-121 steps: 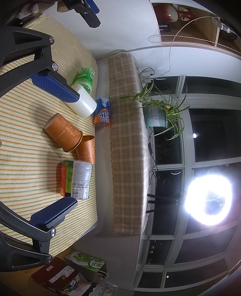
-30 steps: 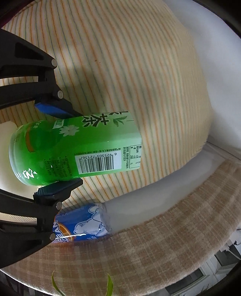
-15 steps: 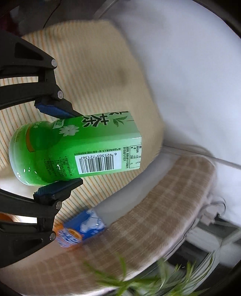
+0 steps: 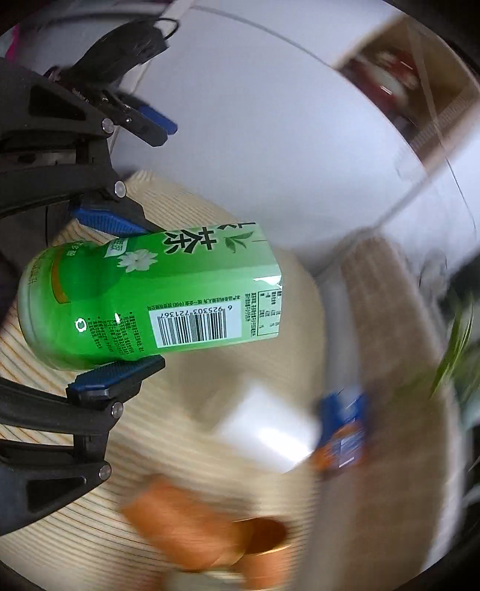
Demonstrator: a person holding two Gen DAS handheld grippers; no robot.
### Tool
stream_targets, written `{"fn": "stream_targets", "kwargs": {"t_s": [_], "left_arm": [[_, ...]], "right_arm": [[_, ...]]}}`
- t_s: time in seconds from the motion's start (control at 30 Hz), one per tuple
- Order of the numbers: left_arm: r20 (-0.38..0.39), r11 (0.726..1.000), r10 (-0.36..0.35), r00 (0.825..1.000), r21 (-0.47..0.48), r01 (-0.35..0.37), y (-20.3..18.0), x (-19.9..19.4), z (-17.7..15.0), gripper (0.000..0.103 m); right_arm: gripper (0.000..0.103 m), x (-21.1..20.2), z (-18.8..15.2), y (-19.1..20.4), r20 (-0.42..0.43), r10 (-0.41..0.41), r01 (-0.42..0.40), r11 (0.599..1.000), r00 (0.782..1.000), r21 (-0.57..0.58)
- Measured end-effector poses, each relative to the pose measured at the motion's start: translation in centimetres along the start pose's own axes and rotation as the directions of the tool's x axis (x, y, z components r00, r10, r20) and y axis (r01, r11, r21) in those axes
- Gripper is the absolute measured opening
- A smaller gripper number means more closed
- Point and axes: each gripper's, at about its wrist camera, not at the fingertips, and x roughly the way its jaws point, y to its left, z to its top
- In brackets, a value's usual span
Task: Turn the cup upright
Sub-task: 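Lift the green cup with the right gripper and carry it toward the left gripper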
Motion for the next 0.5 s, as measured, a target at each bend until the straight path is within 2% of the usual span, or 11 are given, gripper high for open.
{"fn": "stream_targets", "kwargs": {"t_s": [0.2,0.33,0.5], "left_arm": [[-0.032,0.998,-0.051,0.998,0.028,0.052,-2.2,0.4,-0.4,0.103],[-0.041,0.996,-0.068,0.997,0.049,0.07,-3.3,0.2,-0.6,0.103],[-0.049,0.996,-0.074,0.996,0.053,0.077,-3.8,0.4,-0.5,0.103]], "right_arm": [[0.063,1.6,-3.2,-4.9,-0.009,0.04,-0.037,0.969,0.999,0.243],[0.063,2.4,-3.6,-6.0,0.007,0.009,-0.01,0.953,1.0,0.304],[0.063,3.0,-3.6,-6.3,-0.005,0.019,-0.016,0.945,1.0,0.328]]}}
